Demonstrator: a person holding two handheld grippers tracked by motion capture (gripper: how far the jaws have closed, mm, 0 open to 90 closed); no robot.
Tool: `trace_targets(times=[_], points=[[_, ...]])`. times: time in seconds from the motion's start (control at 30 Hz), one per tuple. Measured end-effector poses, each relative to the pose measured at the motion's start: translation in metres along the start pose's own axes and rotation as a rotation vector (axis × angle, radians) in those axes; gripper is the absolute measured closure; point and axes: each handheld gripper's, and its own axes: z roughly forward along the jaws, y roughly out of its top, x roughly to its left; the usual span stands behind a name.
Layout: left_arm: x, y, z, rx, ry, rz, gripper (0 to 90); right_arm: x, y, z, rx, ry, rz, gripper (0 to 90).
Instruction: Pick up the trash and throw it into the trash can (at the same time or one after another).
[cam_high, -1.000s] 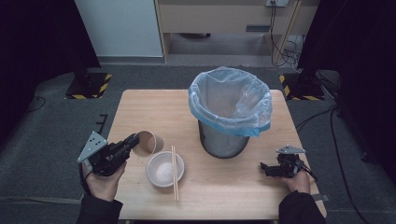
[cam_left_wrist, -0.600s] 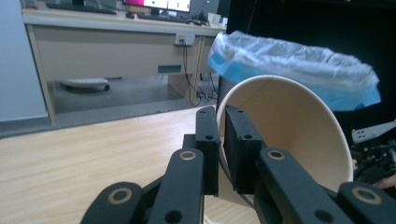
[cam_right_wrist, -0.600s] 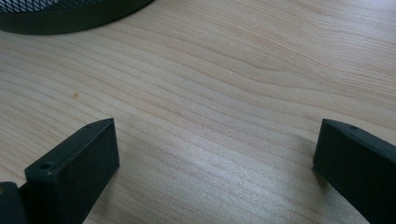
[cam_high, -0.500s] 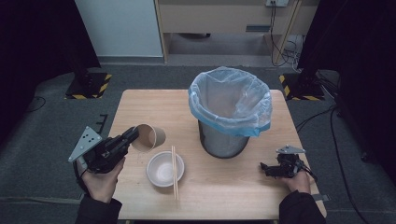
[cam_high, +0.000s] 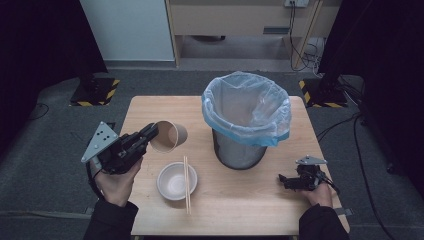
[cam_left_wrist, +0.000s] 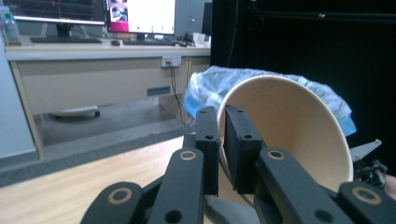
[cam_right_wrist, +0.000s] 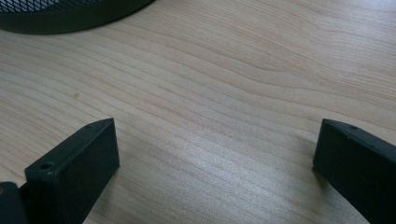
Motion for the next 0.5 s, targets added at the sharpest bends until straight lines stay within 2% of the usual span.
trace_targets(times=[0.2, 0.5], points=[[-0.007, 0.013, 0.010, -0.021, -0.022, 0.014, 83.6, 0.000, 0.000, 0.000, 0.000, 0.000, 0.000, 0.4], [-0.014, 0.026, 0.027, -0.047, -0.044, 0.011, 83.7, 0.000, 0.000, 0.000, 0.000, 0.000, -0.001, 0.4]])
